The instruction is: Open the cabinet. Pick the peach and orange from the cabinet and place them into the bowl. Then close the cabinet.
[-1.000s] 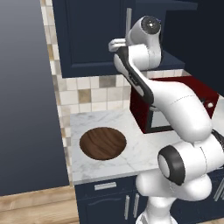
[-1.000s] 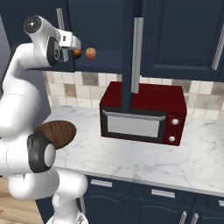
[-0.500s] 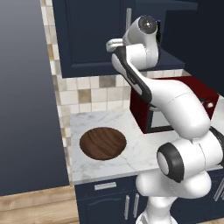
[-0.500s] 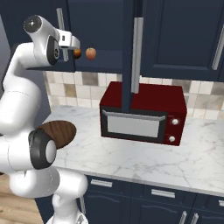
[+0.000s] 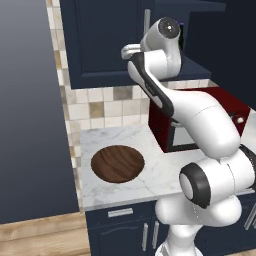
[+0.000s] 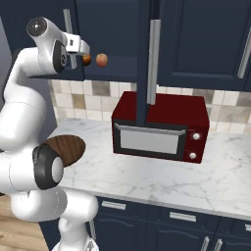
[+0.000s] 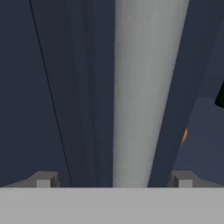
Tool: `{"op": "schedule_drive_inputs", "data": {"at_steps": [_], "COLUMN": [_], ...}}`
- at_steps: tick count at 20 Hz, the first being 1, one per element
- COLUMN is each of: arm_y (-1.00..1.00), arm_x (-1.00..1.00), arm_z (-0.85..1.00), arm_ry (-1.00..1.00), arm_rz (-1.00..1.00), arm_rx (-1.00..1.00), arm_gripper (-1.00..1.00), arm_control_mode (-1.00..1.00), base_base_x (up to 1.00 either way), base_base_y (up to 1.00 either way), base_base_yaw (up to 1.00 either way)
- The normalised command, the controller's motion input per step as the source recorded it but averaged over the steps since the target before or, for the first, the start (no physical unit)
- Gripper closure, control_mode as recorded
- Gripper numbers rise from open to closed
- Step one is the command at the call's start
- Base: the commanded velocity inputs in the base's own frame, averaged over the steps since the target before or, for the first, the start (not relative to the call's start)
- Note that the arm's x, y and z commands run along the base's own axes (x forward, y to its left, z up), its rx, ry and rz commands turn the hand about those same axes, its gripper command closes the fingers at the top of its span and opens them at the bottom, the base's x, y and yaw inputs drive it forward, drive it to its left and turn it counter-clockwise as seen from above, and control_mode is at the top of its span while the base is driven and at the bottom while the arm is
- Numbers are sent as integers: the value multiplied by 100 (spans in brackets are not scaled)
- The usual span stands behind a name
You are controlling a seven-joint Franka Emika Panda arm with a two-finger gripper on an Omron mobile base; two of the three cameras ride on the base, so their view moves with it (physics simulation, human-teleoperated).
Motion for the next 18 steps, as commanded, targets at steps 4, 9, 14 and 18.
{"op": "schedule_drive_inputs", "data": {"at_steps": [4,9,14,18], "arm_y": [2,0,0,-2], "arm_x": [1,-15,3,6], "arm_z": [-2,-1,0,0], "arm_ry": [0,0,-2,-1], "arm_rz": [0,-11,-12,-3], "arm_rx": [0,0,0,0], "arm_gripper": [100,100,100,100], "arm_control_mode": [-100,-100,-100,-100], "base_base_x": [0,0,0,0], "base_base_y": [0,0,0,0], "base_base_yaw": [0,0,0,0]}}
